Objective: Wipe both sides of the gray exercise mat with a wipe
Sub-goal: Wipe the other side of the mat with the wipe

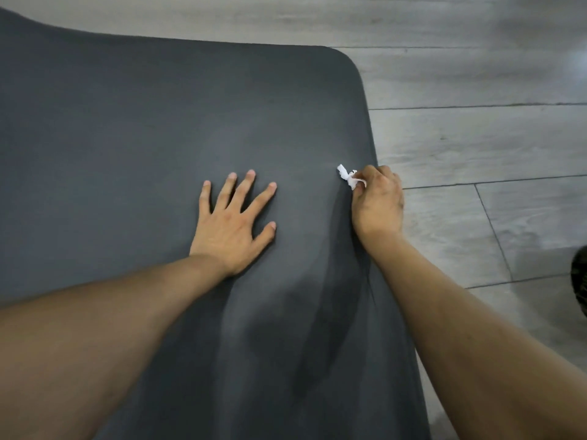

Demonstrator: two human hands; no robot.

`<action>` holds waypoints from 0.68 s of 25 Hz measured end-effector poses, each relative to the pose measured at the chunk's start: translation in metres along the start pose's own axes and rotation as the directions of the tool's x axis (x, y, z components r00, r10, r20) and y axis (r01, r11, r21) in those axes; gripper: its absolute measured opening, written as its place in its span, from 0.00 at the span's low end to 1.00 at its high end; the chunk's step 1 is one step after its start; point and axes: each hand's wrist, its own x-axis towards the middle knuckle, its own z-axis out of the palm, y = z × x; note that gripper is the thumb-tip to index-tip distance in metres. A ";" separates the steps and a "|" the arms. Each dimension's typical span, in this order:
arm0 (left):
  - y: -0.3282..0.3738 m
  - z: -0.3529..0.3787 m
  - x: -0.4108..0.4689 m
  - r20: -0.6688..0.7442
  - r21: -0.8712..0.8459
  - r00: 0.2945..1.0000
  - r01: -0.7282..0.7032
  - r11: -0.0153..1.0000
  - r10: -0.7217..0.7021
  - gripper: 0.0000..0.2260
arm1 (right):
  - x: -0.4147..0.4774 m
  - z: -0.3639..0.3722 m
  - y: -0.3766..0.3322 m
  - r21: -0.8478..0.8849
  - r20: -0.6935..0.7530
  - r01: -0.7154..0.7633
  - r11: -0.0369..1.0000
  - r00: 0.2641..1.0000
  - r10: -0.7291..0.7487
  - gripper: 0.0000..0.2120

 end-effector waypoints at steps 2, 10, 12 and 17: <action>-0.003 0.008 0.002 -0.036 0.016 0.999 -0.001 1.000 0.001 0.31 | 0.033 0.010 -0.004 0.002 -0.015 0.009 1.000 1.000 -0.009 0.10; -0.004 0.014 0.007 -0.056 0.062 0.998 -0.024 0.998 0.027 0.31 | 0.163 0.052 -0.031 -0.056 -0.017 0.061 0.997 0.998 -0.062 0.13; -0.003 0.014 0.009 -0.056 0.059 0.998 -0.030 0.998 0.033 0.31 | 0.175 0.061 -0.030 -0.073 -0.030 0.083 0.994 0.996 -0.086 0.13; -0.007 0.015 0.008 -0.061 0.038 0.997 -0.036 0.999 0.039 0.30 | 0.157 0.061 -0.023 0.014 -0.095 0.109 0.994 0.990 -0.107 0.15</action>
